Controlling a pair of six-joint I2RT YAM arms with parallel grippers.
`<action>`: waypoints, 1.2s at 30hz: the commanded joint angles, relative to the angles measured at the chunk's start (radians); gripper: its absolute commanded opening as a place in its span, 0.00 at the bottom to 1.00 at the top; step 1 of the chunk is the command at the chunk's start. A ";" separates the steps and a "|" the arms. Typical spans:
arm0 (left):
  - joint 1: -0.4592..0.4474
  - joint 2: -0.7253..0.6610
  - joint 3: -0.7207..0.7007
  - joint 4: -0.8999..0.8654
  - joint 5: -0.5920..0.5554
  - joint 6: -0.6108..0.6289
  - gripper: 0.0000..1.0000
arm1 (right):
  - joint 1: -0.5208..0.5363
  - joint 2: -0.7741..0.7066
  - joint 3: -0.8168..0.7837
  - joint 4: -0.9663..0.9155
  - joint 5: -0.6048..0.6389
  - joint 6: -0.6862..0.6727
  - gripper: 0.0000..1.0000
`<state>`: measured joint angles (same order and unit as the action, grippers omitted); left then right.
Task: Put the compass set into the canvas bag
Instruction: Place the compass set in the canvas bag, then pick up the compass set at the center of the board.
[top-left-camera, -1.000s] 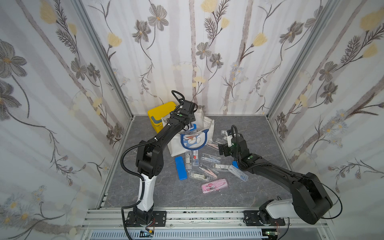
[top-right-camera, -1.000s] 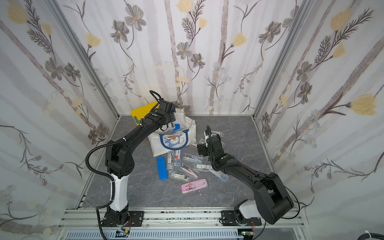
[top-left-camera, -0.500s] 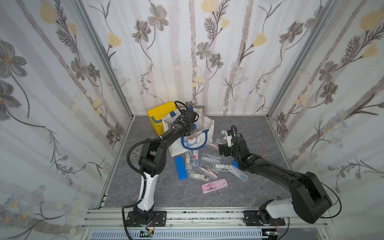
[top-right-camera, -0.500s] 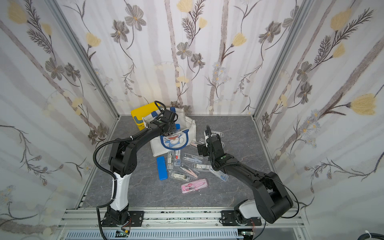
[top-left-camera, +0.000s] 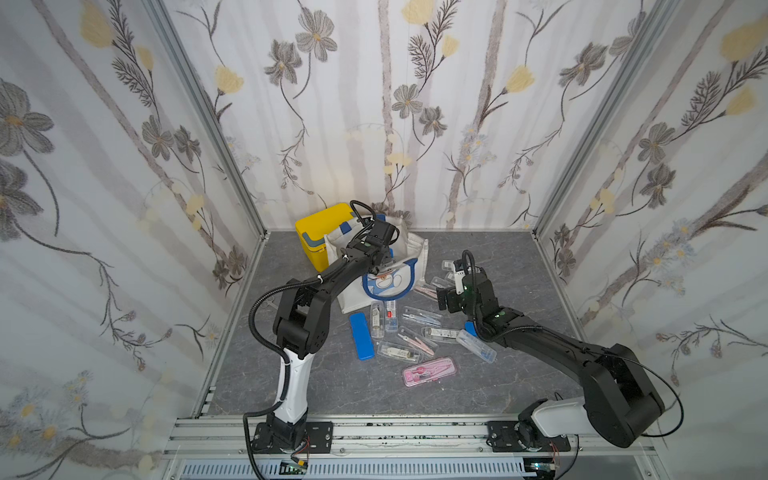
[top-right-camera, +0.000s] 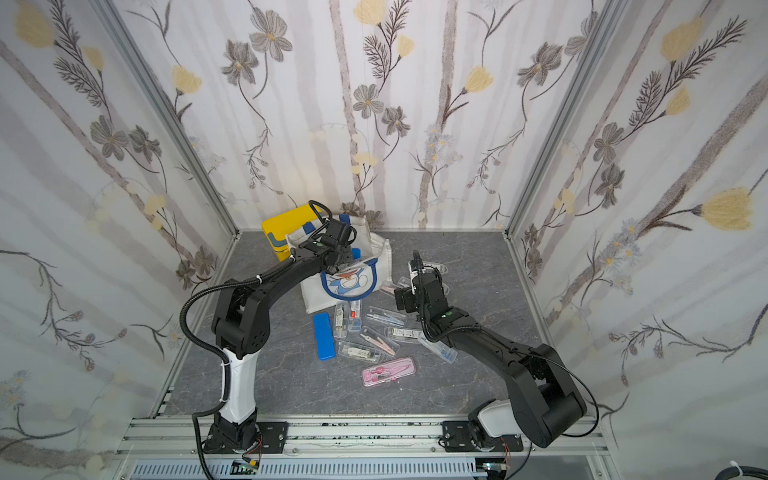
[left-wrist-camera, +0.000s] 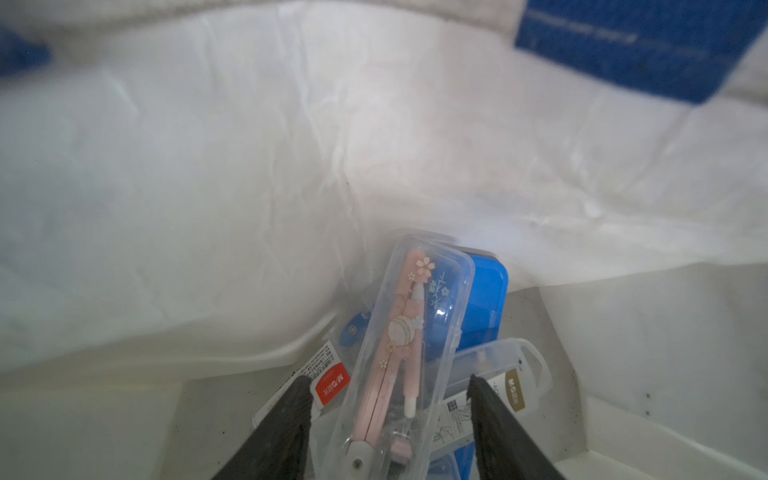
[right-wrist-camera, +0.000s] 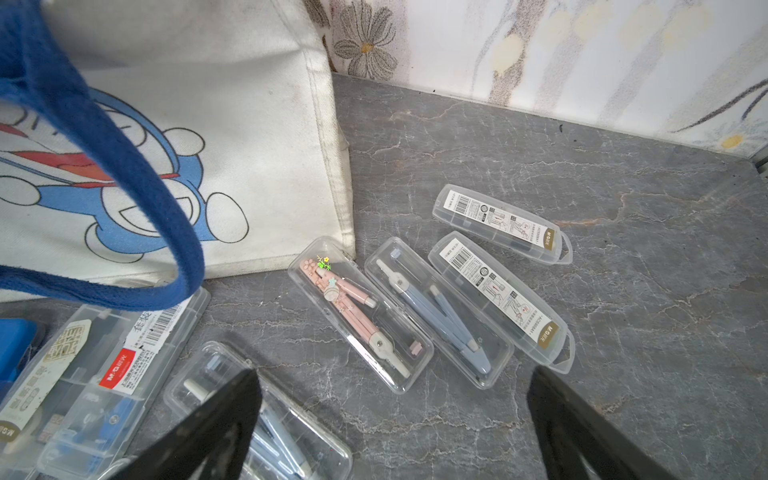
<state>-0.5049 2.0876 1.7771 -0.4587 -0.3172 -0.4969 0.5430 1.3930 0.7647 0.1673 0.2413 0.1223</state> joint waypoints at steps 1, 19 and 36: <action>0.000 -0.035 0.030 0.013 -0.035 0.017 0.59 | 0.001 -0.008 0.001 0.013 0.010 0.008 0.99; -0.064 -0.349 -0.178 0.125 -0.041 0.029 0.97 | 0.004 0.032 0.045 -0.039 -0.090 -0.044 1.00; -0.045 -0.852 -0.679 0.279 -0.096 -0.033 1.00 | 0.039 0.103 0.095 -0.172 -0.205 -0.080 0.99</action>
<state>-0.5591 1.2846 1.1427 -0.2321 -0.3763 -0.5026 0.5732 1.4879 0.8574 0.0444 0.0509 0.0513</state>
